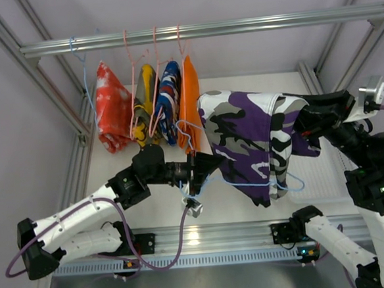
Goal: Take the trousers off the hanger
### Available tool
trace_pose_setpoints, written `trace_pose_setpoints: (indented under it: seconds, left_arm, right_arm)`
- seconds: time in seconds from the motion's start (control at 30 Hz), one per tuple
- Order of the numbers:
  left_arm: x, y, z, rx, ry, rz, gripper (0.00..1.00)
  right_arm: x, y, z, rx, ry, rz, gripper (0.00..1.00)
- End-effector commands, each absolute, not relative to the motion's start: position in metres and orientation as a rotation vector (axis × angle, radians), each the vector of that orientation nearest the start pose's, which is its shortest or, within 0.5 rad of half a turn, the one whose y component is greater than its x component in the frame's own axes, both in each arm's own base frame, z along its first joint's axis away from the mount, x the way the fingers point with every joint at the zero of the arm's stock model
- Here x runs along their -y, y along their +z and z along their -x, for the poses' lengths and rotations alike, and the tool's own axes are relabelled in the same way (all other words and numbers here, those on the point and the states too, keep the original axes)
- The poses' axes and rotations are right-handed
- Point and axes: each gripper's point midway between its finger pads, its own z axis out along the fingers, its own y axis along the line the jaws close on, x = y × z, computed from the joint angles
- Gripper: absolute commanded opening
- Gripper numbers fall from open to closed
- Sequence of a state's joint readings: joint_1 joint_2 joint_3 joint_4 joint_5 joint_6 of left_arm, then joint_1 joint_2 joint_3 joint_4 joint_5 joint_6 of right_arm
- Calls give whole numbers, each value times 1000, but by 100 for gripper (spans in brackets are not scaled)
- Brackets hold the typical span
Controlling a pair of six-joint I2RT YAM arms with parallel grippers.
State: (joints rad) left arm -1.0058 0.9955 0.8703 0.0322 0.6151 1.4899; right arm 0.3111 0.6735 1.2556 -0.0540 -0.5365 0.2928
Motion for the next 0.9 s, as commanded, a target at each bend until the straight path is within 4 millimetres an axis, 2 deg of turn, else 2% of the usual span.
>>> trace_pose_setpoints:
  seconds: [0.0,0.03,0.13,0.37,0.47,0.5,0.53,0.57,0.6,0.63,0.67,0.7,0.73,0.77,0.8,0.83,0.87]
  left_arm:
    - [346,318,-121,-39,-234,-1688,0]
    - [344,306,-120,-66,-258,-1720,0]
    - [340,298,-116,-83,-287,-1737,0]
    - [335,259,-104,-94,-358,-1796,0]
    - [334,255,-103,-89,-352,-1796,0]
    - [334,257,-104,-96,-351,-1785,0]
    - [334,260,-106,-104,-344,-1779,0]
    - [335,265,-106,-109,-341,-1768,0]
    - [335,276,-107,-108,-336,-1747,0]
    - [336,281,-108,-115,-334,-1737,0]
    - [335,289,-108,-108,-329,-1722,0]
    - [334,296,-107,-103,-329,-1710,0]
    - [333,308,-104,-86,-326,-1693,0]
    - [332,312,-104,-75,-319,-1689,0]
    - [331,317,-102,-64,-311,-1684,0]
    - [330,325,-102,-55,-304,-1671,0]
    - [329,330,-102,-61,-305,-1663,0]
  right_arm:
    - [-117,620,-127,-770,672,376,0]
    - [-106,626,-131,-766,641,314,0]
    - [-85,643,-136,-738,566,206,0]
    - [-72,683,-134,-642,511,160,0]
    - [-66,687,-136,-636,437,158,0]
    - [-56,686,-140,-644,356,140,0]
    - [-50,683,-143,-662,312,121,0]
    - [-43,671,-155,-725,261,96,0]
    - [-21,662,-164,-770,135,22,0]
    - [-9,656,-163,-792,76,-11,0]
    - [-1,639,-173,-836,12,-34,0]
    - [15,628,-174,-864,-101,-60,0]
    - [24,623,-163,-861,-150,-70,0]
    - [29,604,-173,-910,-243,-48,0]
    - [38,593,-174,-937,-305,-60,0]
    - [44,587,-166,-937,-349,-57,0]
    - [46,567,-175,-984,-430,-11,0]
